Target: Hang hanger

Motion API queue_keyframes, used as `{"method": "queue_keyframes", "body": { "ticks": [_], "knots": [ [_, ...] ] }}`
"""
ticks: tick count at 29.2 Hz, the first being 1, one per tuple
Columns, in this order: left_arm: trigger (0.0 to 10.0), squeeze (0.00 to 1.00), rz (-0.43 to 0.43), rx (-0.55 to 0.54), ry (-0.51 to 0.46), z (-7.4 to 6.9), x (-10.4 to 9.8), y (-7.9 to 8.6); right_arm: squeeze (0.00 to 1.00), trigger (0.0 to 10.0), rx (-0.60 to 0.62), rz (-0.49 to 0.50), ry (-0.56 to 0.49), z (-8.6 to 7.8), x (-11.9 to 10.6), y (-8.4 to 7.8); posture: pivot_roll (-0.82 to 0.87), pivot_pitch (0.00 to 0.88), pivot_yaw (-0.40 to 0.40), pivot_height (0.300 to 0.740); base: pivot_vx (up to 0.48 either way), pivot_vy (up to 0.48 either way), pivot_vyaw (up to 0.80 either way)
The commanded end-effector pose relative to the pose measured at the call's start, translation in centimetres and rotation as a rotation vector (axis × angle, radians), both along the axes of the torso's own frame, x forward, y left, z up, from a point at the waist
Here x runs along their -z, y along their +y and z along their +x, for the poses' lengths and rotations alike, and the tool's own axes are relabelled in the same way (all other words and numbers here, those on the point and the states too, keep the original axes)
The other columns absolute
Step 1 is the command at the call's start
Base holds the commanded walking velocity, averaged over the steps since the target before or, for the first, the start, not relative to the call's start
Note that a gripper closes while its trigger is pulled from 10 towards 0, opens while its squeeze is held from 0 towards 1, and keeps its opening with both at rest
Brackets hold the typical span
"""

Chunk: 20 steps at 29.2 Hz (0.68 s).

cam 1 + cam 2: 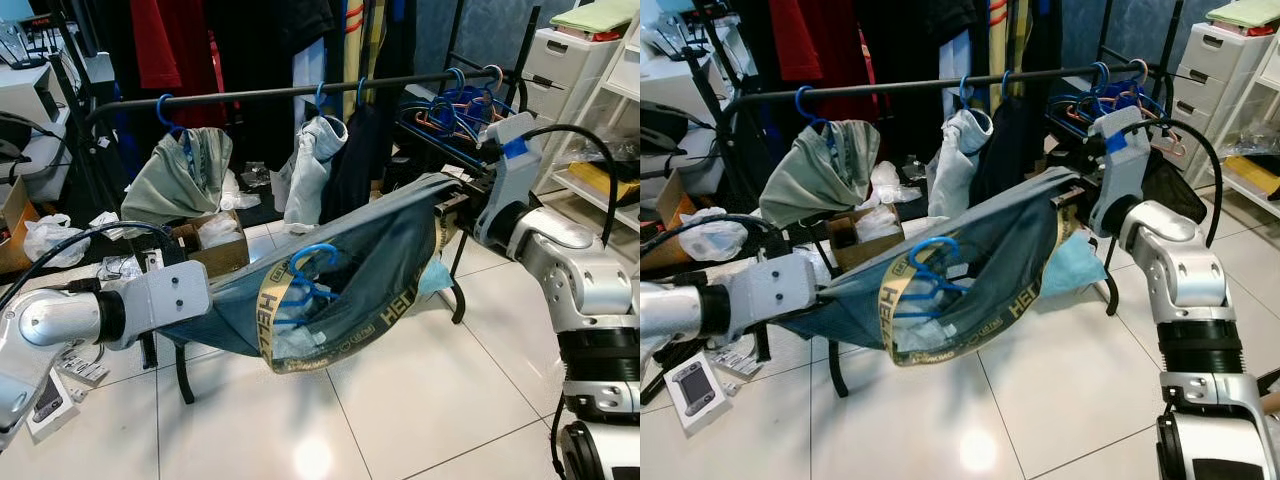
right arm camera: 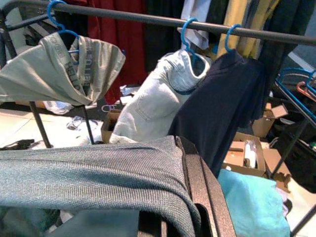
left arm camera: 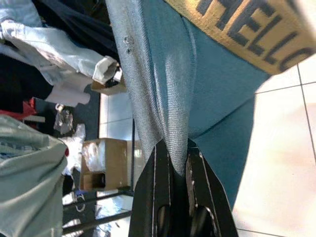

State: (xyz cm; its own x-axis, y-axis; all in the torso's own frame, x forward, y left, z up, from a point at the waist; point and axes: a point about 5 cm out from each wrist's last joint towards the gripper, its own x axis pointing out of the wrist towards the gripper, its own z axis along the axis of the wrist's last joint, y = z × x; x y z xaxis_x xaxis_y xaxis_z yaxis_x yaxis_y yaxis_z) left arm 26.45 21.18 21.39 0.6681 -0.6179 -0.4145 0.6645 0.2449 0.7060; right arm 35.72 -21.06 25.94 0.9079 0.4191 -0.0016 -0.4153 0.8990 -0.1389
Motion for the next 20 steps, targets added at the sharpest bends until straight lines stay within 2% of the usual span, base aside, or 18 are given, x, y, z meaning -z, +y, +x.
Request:
{"method": "queue_keyframes", "body": {
  "ticks": [1,4,6,7,8,9,12,15,20],
  "knots": [
    [10.0,0.00,0.062,-0.020,0.012,0.0,0.0,0.9,0.00,0.0,0.061,0.007,-0.002,0.0,-0.4,-1.2,-0.09,0.005,0.008,0.740,0.000,0.000,0.00],
    [10.0,0.00,0.085,-0.009,-0.015,0.3,-0.4,0.9,0.00,0.0,0.081,-0.009,0.048,-0.1,0.7,-1.6,-0.09,0.006,0.009,0.740,0.000,0.000,0.00],
    [10.0,0.00,0.085,-0.009,-0.015,0.3,-0.4,0.9,0.00,0.0,0.081,-0.009,0.048,-0.1,0.7,-1.6,-0.09,0.006,0.009,0.740,0.000,0.000,0.00],
    [10.0,0.00,0.041,-0.027,-0.058,0.7,-1.3,0.9,0.00,0.0,0.099,-0.067,0.172,-0.3,3.3,-1.9,-0.09,0.007,0.010,0.740,0.000,0.000,0.00],
    [10.0,0.00,0.018,-0.034,-0.070,0.9,-1.7,0.9,0.00,0.0,0.107,-0.088,0.217,-0.4,4.2,-2.0,-0.09,0.007,0.010,0.740,0.000,0.000,0.00],
    [10.0,0.00,0.018,-0.034,-0.070,0.9,-1.7,0.9,0.00,0.0,0.107,-0.088,0.217,-0.4,4.2,-2.0,-0.09,0.007,0.010,0.740,0.000,0.000,0.00],
    [10.0,0.00,-0.056,-0.025,-0.104,0.8,-3.1,1.1,0.00,0.0,0.147,-0.120,0.323,-0.9,6.7,-2.9,-0.09,0.008,0.008,0.740,0.000,0.000,0.00],
    [10.0,0.00,-0.070,-0.023,-0.116,0.8,-3.5,1.2,0.00,0.0,0.158,-0.118,0.350,-1.0,7.3,-3.1,-0.09,0.008,0.008,0.740,0.000,0.000,0.00],
    [10.0,0.00,-0.167,0.040,-0.139,0.2,-5.2,1.0,0.00,0.0,0.179,-0.110,0.390,-1.1,8.9,-3.4,-0.09,0.007,0.008,0.740,0.000,0.000,0.00]
  ]
}}
